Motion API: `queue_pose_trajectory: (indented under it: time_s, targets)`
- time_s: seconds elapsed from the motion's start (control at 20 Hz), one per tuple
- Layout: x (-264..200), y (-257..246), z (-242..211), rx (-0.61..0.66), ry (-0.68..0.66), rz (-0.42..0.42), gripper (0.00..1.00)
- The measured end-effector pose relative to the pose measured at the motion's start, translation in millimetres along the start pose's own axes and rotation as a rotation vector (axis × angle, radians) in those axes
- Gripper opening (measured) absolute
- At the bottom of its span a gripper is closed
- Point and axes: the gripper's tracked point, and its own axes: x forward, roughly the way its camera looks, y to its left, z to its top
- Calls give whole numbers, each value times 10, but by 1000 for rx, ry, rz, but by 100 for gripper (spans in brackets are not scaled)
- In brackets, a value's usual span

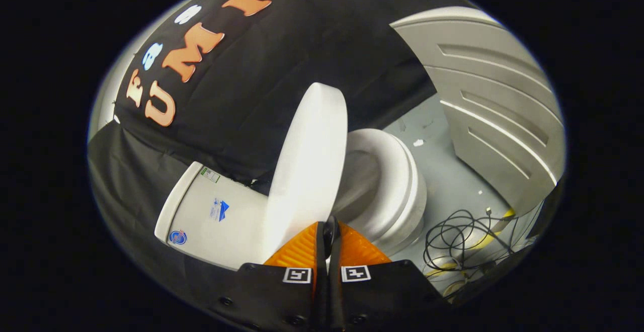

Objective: Open the toilet lid.

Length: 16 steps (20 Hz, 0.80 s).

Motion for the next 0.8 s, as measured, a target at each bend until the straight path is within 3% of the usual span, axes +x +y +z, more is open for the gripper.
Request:
queue_pose_trajectory:
  time_s: [0.3,0.8]
  targets:
    - [-168,562,159,-220,-49,-36,8]
    - [-253,1266,197,-457,-102,-112,8]
